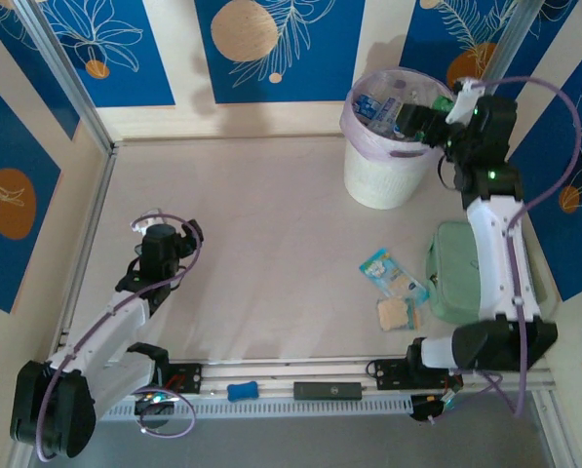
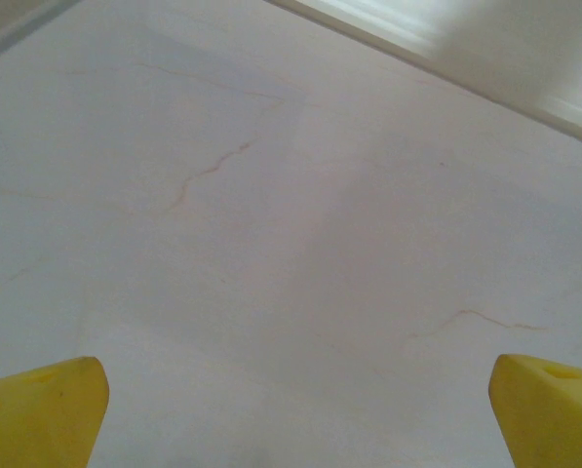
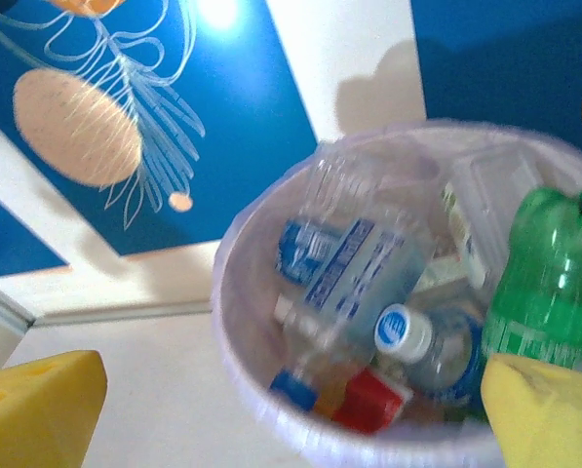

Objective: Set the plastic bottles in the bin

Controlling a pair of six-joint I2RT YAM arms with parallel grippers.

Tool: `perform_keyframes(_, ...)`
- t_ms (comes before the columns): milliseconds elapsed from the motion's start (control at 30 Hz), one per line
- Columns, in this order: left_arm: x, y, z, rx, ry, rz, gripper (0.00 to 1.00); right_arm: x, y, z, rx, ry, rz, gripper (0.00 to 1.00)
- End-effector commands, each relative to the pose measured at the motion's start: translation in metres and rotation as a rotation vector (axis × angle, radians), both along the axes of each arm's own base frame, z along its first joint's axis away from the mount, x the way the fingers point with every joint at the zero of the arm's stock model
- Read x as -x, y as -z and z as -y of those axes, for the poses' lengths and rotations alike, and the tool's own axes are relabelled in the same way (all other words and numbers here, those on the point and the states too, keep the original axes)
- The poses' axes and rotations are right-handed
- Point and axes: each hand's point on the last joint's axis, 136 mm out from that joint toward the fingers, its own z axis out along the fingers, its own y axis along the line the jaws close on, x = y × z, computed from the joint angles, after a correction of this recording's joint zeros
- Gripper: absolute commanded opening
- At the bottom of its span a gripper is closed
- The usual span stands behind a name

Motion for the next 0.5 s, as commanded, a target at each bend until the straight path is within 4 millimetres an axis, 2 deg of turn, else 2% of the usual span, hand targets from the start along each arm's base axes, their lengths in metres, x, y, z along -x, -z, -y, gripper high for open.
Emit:
perform_keyframes(0, -0.009, -0.01, -0.019, -0.119, -0.055, 0.049, 1.0, 0.016, 0.04, -0.005, 0.03, -0.002, -0.049, 0.99)
perform_keyframes(33, -0.012, -0.01, -0.022, -0.151, -0.06, 0.053, 1.0, 0.023, 0.049, -0.009, 0.031, -0.014, -0.058, 0.99)
perform_keyframes(133, -0.022, -0.015, -0.031, -0.287, -0.079, 0.061, 1.0, 0.043, 0.095, -0.018, 0.024, -0.025, -0.147, 0.99)
perform_keyframes(267, -0.041, -0.013, -0.037, -0.48, -0.067, 0.042, 1.0, 0.056, 0.155, -0.023, 0.023, -0.013, -0.215, 0.99)
perform_keyframes(333, -0.049, -0.005, -0.036, -0.536, -0.041, 0.009, 1.0, 0.058, 0.184, -0.027, 0.056, -0.02, -0.22, 0.99)
perform_keyframes(467, -0.049, 0.019, -0.036, -0.546, -0.032, -0.05, 1.0, 0.055, 0.223, -0.031, 0.228, 0.0, -0.16, 0.99)
